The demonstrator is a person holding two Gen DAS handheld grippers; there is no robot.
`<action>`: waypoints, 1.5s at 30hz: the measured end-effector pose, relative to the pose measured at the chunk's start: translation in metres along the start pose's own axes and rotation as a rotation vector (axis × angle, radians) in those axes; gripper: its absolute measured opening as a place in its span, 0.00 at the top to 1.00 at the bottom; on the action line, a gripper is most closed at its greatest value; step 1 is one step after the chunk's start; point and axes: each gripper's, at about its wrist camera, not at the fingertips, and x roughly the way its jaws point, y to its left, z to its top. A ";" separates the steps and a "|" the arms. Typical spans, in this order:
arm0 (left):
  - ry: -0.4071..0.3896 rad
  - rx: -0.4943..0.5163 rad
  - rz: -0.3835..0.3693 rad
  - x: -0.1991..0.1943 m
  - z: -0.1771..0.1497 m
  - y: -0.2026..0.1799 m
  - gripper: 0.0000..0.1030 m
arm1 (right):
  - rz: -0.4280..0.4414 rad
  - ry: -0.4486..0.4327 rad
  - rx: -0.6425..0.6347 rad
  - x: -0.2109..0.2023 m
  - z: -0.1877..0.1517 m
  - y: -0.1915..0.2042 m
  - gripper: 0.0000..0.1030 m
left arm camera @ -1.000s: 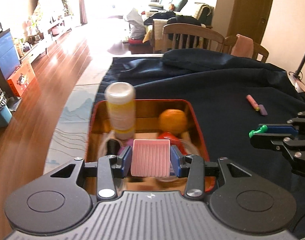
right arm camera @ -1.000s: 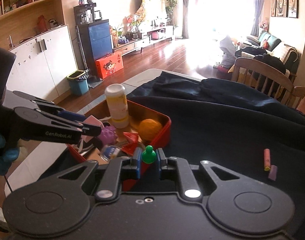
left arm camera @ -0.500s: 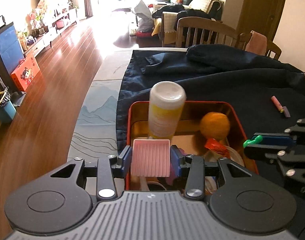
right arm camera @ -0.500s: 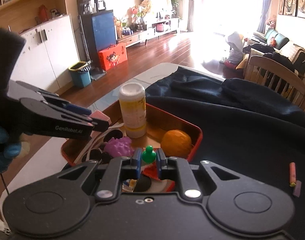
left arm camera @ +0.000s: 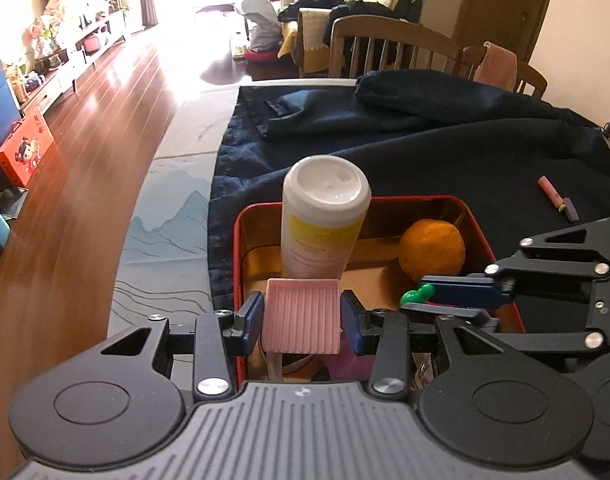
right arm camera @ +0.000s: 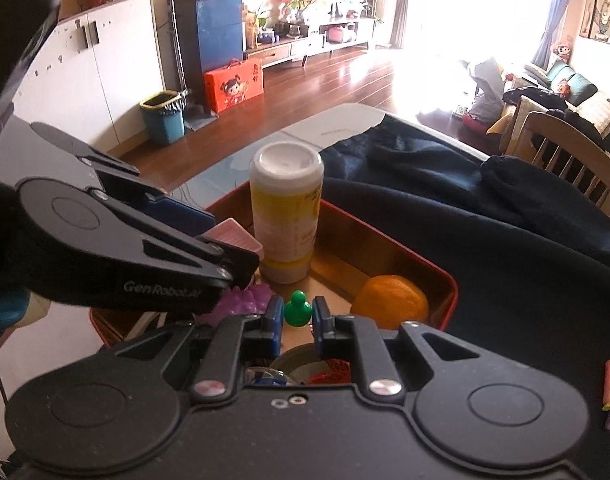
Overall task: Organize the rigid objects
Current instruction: 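Carry the pink dish in the left tool while the right tool carries the green pawn over the box, then open the left tool to drop the pink dish while the right tool releases the green pawn in the box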
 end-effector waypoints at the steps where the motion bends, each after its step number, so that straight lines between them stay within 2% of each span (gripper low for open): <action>1: 0.004 0.001 -0.003 0.002 -0.001 0.000 0.61 | 0.002 0.004 -0.002 0.002 0.000 0.000 0.86; 10: 0.022 -0.001 -0.017 0.012 0.000 0.002 0.61 | 0.008 0.029 -0.002 0.005 -0.001 0.002 0.81; 22: 0.025 -0.007 -0.026 0.006 -0.002 0.002 0.61 | 0.031 -0.005 0.049 -0.016 -0.003 -0.002 0.75; 34: -0.016 0.024 -0.029 -0.022 -0.010 -0.015 0.54 | 0.048 -0.052 0.098 -0.053 -0.013 -0.010 0.63; 38: -0.039 0.032 -0.025 -0.035 -0.013 -0.024 0.49 | 0.048 -0.070 0.107 -0.066 -0.019 -0.014 0.60; 45: -0.078 0.041 -0.021 -0.055 -0.014 -0.049 0.48 | 0.010 -0.111 0.150 -0.095 -0.036 -0.034 0.53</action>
